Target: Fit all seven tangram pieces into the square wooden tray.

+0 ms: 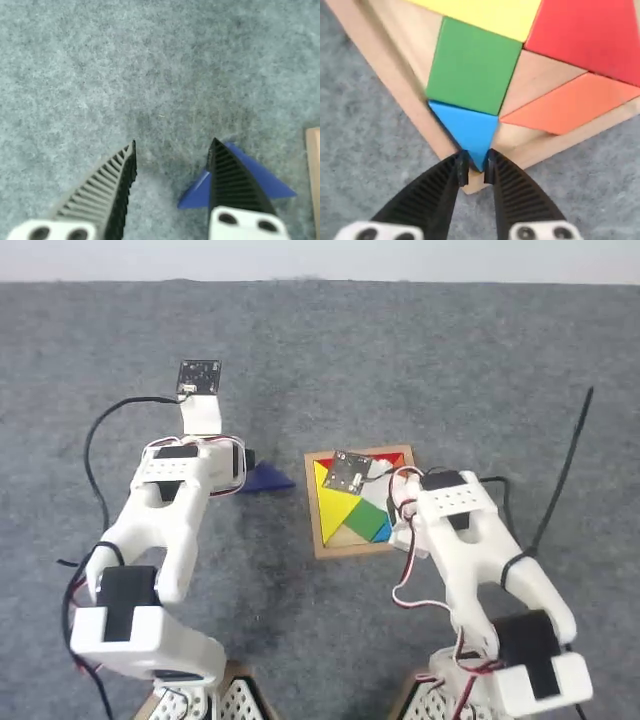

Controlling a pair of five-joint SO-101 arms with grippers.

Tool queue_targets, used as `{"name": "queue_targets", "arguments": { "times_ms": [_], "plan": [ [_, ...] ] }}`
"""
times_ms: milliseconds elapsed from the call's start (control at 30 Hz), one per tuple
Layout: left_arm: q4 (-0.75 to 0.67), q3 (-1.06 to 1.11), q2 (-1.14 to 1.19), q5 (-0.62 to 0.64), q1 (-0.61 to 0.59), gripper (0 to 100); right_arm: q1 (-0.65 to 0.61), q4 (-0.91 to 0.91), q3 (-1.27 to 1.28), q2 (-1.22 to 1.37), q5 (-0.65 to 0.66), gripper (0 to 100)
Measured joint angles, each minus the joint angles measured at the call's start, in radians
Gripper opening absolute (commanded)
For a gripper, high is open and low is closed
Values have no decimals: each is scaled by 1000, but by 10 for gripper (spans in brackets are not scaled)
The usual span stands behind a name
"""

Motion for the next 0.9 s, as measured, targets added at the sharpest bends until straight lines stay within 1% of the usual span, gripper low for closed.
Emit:
{"name": "queue_targets", "arguments": {
  "times_ms": [133, 200, 267, 500, 700, 900],
  "plan": [
    [0, 0, 0, 0, 0, 220, 0, 9, -43, 38, -77, 69],
    [0, 0, 0, 0, 0, 220, 0, 9, -52, 49, -101, 48],
    [0, 0, 0, 0, 0, 220, 0, 9, -54, 51, -109, 3],
    [0, 0, 0, 0, 0, 220, 2, 9, -60, 51, -121, 9],
    [0, 0, 0, 0, 0, 220, 3, 9, -60, 48, -163, 9],
    [0, 0, 0, 0, 0, 220, 60, 8, -60, -3, -199, 9]
  ]
}}
